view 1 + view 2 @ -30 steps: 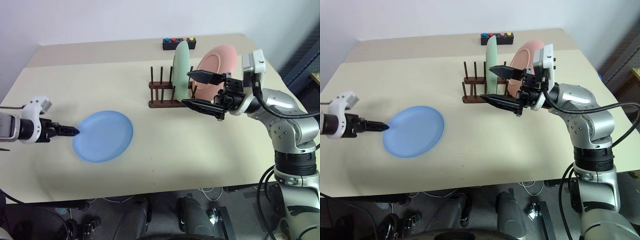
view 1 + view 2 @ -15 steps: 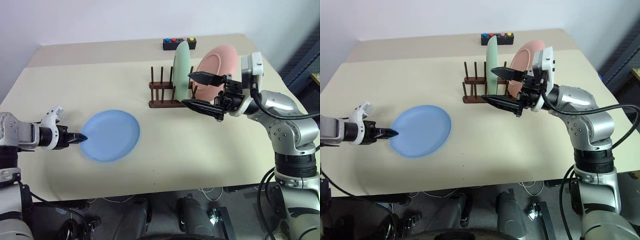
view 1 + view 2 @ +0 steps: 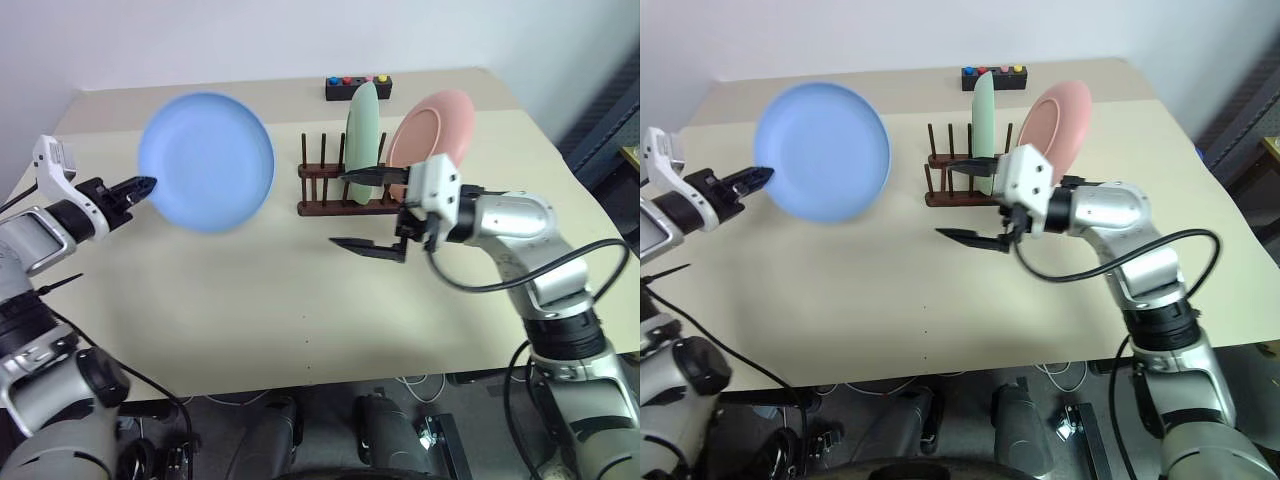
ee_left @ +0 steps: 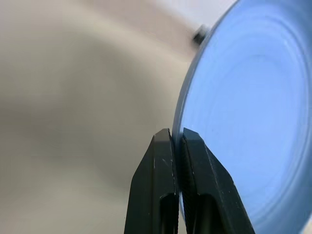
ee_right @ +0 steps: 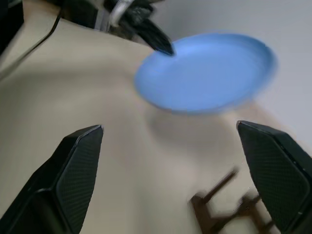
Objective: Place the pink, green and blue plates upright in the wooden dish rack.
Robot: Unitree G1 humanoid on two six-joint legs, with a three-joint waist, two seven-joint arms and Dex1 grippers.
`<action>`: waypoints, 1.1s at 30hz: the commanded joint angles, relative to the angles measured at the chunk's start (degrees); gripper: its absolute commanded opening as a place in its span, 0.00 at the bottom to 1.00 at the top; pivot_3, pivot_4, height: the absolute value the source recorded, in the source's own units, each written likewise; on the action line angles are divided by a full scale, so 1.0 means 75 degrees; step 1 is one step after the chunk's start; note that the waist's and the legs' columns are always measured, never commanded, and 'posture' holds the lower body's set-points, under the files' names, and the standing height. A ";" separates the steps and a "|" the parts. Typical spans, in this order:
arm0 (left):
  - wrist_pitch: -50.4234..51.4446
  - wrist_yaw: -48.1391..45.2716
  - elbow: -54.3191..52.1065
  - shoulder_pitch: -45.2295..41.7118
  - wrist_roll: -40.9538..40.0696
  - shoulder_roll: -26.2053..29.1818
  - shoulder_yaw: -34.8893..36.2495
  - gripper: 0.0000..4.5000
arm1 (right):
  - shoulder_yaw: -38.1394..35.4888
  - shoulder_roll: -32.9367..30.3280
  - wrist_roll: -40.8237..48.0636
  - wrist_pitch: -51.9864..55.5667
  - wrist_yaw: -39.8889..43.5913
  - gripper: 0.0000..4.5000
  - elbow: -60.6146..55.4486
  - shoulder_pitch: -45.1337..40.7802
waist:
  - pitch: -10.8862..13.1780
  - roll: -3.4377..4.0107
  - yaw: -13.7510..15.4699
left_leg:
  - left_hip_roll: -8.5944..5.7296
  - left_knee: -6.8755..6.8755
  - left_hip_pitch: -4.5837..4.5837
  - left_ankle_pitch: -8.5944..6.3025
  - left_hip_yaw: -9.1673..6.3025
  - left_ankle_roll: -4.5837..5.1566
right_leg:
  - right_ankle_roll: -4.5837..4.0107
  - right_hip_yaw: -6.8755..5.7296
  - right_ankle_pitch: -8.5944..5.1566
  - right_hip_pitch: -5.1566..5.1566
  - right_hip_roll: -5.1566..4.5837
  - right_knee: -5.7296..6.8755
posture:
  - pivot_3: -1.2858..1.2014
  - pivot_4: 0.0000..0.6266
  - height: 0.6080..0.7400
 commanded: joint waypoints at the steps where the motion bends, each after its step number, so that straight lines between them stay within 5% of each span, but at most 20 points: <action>1: -0.0689 0.1210 -0.1335 -0.0197 -0.0482 -0.1195 0.0563 0.02 | 0.0238 0.0092 -0.1764 -0.2225 -0.0826 1.00 0.0403 -0.0599 | -0.0005 -0.0008 0.0015 | -0.0001 0.0002 0.0000 0.0000 0.0000 0.0000 | 0.0000 0.0000 0.0000 0.0001 0.0000 -0.0002 | 0.52 0.24 1.00; 5: -0.0818 0.2155 -0.2694 0.0042 -0.1203 -0.2741 0.0452 0.02 | 0.0790 0.0113 -0.3744 -0.3956 -0.1886 1.00 0.1172 -0.0958 | -0.0021 -0.0046 0.0005 | -0.0003 0.0005 0.0000 0.0000 -0.0003 0.0000 | 0.0001 -0.0004 0.0001 0.0007 0.0001 -0.0006 | 0.52 0.24 1.00; 9: -0.0878 0.2799 -0.3165 0.0185 -0.1935 -0.3376 0.0377 0.02 | 0.1256 0.0107 -0.5238 -0.4982 -0.2745 1.00 0.1889 -0.1197 | -0.0021 -0.0047 -0.0024 | 0.0000 -0.0002 0.0001 0.0004 -0.0002 -0.0008 | 0.0000 -0.0001 0.0001 0.0000 0.0008 -0.0001 | 0.52 0.24 1.00; 16: -0.1073 0.3126 -0.3816 0.0819 -0.2754 -0.3302 -0.0523 0.02 | 0.1568 0.0106 -0.6366 -0.5749 -0.3588 1.00 0.3083 -0.1647 | -0.0021 -0.0046 -0.0007 | 0.0002 -0.0005 0.0005 0.0006 0.0002 -0.0010 | -0.0001 0.0005 0.0000 0.0002 0.0017 -0.0002 | 0.52 0.24 1.00; 19: -0.1144 0.3510 -0.3930 0.1030 -0.3244 -0.3445 -0.0770 0.00 | 0.1582 0.0209 -0.6620 -0.5736 -0.3883 0.80 0.3450 -0.1874 | -0.0021 -0.0047 0.0005 | 0.0000 0.0000 0.0005 0.0006 0.0000 -0.0010 | -0.0002 0.0004 0.0001 0.0010 0.0017 -0.0006 | 0.52 0.24 1.00; 26: -0.1729 0.3822 -0.4117 0.1561 -0.3330 -0.3001 -0.1511 0.00 | 0.1543 0.0227 -0.6656 -0.5754 -0.4114 0.05 0.3718 -0.2086 | -0.0021 -0.0046 -0.0011 | 0.0003 -0.0005 0.0009 0.0007 0.0000 -0.0012 | -0.0003 0.0004 0.0000 0.0012 0.0021 -0.0008 | 0.52 0.24 1.00; 27: -0.1849 0.3846 -0.4087 0.1591 -0.3373 -0.2943 -0.1558 0.00 | 0.1540 0.0227 -0.6660 -0.5767 -0.4122 0.02 0.3734 -0.2097 | -0.0021 -0.0046 -0.0014 | 0.0001 -0.0007 0.0010 0.0007 0.0001 -0.0012 | -0.0003 0.0005 0.0000 0.0012 0.0024 -0.0009 | 0.52 0.24 1.00; 30: -0.2192 0.3799 -0.3996 0.1608 -0.3332 -0.2676 -0.1780 0.20 | 0.1548 0.0257 -0.6730 -0.5753 -0.4174 0.00 0.3713 -0.2097 | -0.0021 -0.0046 -0.0006 | 0.0000 -0.0007 0.0011 0.0007 0.0001 -0.0012 | -0.0003 0.0005 0.0000 0.0015 0.0026 -0.0011 | 0.52 0.24 1.00; 33: -0.2465 0.3607 -0.3960 0.1655 -0.3521 -0.2446 -0.1924 0.52 | 0.1540 0.0280 -0.6745 -0.5698 -0.4222 0.00 0.3665 -0.2082 | -0.0021 -0.0046 -0.0010 | 0.0000 -0.0007 0.0011 0.0008 0.0000 -0.0012 | -0.0003 0.0005 0.0000 0.0015 0.0026 -0.0011 | 0.52 0.24 1.00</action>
